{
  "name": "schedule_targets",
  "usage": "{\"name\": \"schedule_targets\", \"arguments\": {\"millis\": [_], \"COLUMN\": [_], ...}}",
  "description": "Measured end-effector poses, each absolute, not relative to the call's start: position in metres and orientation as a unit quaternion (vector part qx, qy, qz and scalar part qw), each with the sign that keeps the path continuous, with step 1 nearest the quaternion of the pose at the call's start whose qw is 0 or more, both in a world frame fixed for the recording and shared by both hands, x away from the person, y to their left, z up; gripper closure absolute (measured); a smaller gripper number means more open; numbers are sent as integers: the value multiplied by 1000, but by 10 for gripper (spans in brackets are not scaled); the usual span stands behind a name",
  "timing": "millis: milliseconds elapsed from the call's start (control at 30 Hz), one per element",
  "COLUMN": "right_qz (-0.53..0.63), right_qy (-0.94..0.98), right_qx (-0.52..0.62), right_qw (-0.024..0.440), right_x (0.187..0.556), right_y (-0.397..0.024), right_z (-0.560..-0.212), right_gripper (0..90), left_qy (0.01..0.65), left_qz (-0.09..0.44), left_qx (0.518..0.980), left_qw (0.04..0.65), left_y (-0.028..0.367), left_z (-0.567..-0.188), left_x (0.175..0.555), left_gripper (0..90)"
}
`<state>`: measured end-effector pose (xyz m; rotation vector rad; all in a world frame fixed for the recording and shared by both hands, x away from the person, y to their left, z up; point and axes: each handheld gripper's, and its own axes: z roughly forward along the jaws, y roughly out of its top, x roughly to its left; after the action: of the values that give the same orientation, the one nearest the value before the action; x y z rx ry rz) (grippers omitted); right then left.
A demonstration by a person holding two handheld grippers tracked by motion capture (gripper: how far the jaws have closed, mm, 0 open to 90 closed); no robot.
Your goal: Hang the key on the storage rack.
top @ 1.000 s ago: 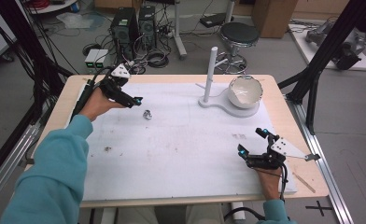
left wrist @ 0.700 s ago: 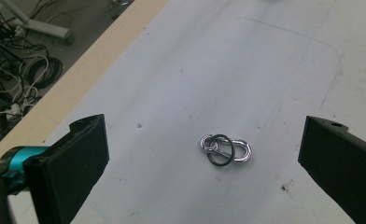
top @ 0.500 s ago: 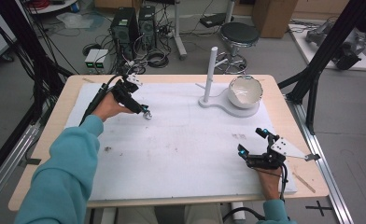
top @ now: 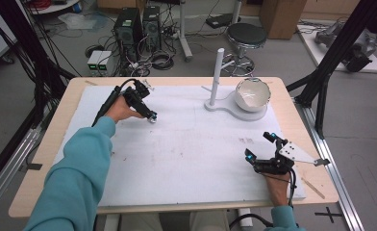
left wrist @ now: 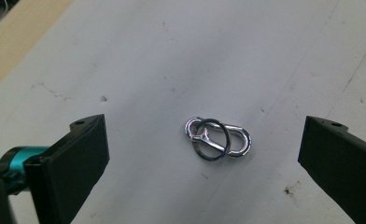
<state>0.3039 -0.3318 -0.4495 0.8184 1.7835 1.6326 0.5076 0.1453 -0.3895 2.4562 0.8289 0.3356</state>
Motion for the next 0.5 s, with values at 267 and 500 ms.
{"name": "schedule_targets", "arguments": {"millis": [267, 500], "right_qz": [612, 613], "right_qy": [669, 668], "right_qx": [307, 308], "right_qw": [290, 289], "right_x": [304, 304], "right_y": [-332, -332], "right_z": [-450, -450], "right_gripper": [5, 5], "left_qy": [310, 312], "left_qz": [104, 104], "left_qx": [915, 921], "left_qw": [237, 211], "left_y": [133, 132], "left_z": [-393, -402], "left_x": [515, 518], "left_gripper": [129, 132]}}
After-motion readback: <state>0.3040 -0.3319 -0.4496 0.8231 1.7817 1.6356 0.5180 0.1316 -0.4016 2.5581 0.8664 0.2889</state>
